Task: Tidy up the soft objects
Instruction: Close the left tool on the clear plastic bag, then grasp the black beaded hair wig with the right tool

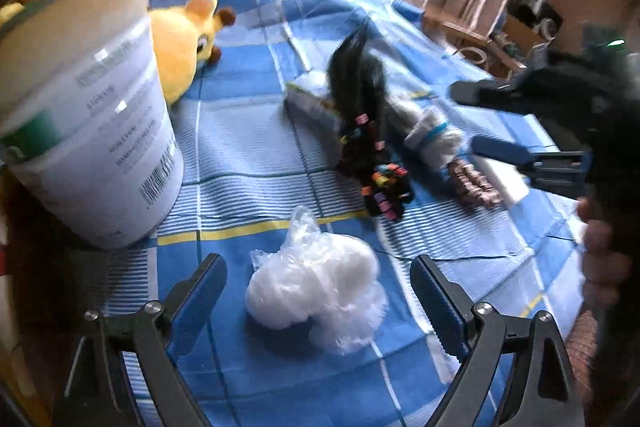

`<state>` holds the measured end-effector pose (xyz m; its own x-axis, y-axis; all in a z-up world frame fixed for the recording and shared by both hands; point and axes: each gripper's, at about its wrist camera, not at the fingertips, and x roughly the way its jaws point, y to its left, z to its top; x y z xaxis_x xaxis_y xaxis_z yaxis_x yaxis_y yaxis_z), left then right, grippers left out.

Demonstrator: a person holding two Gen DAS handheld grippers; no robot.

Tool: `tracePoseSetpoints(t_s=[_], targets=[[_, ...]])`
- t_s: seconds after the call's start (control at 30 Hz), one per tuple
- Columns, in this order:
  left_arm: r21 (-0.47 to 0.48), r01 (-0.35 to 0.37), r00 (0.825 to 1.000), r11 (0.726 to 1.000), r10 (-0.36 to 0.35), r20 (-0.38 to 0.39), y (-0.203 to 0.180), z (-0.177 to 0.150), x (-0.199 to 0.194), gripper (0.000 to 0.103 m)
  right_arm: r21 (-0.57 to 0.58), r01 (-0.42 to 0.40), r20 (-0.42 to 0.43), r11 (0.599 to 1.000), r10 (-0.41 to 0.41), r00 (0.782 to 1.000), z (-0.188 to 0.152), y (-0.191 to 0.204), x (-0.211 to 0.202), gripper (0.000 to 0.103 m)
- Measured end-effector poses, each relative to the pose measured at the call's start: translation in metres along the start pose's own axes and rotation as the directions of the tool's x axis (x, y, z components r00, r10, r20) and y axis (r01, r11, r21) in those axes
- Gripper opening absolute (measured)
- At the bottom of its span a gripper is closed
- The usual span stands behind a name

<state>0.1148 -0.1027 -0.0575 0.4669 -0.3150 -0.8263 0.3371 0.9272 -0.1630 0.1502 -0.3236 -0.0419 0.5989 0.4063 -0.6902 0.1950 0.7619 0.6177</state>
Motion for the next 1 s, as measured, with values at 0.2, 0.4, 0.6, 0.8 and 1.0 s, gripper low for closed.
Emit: tracePoseSetpoints(t_s=[0.2, 0.4, 0.6, 0.8, 1.0], targets=[[-0.06, -0.055, 0.995, 0.997, 0.049, -0.09, 0.009, 0.004, 0.039, 0.087, -0.006, 0.023, -0.005, 1.0, -0.023, 1.0, 0.0, -0.001, 0.004, 0.061], [-0.038, -0.058, 0.998, 0.998, 0.058, -0.001, 0.02, -0.013, 0.02, 0.054, -0.047, 0.074, -0.013, 0.996, -0.075, 0.997, -0.001, 0.001, 0.011, 0.061], [-0.041, -0.1, 0.992, 0.994, 0.103, 0.074, 0.04, -0.053, -0.02, 0.053, -0.102, 0.112, -0.028, 0.988, -0.115, 0.993, -0.006, 0.007, 0.017, 0.061], [0.069, -0.164, 0.979, 0.984, 0.154, 0.132, 0.041, -0.088, -0.02, 0.054, -0.228, 0.13, -0.093, 0.965, -0.154, 0.984, -0.019, 0.027, 0.036, 0.059], [0.062, -0.161, 0.975, 0.985, 0.149, 0.165, 0.043, -0.091, -0.023, 0.054, -0.306, 0.183, -0.097, 0.934, -0.221, 0.97, -0.026, 0.046, 0.064, 0.059]])
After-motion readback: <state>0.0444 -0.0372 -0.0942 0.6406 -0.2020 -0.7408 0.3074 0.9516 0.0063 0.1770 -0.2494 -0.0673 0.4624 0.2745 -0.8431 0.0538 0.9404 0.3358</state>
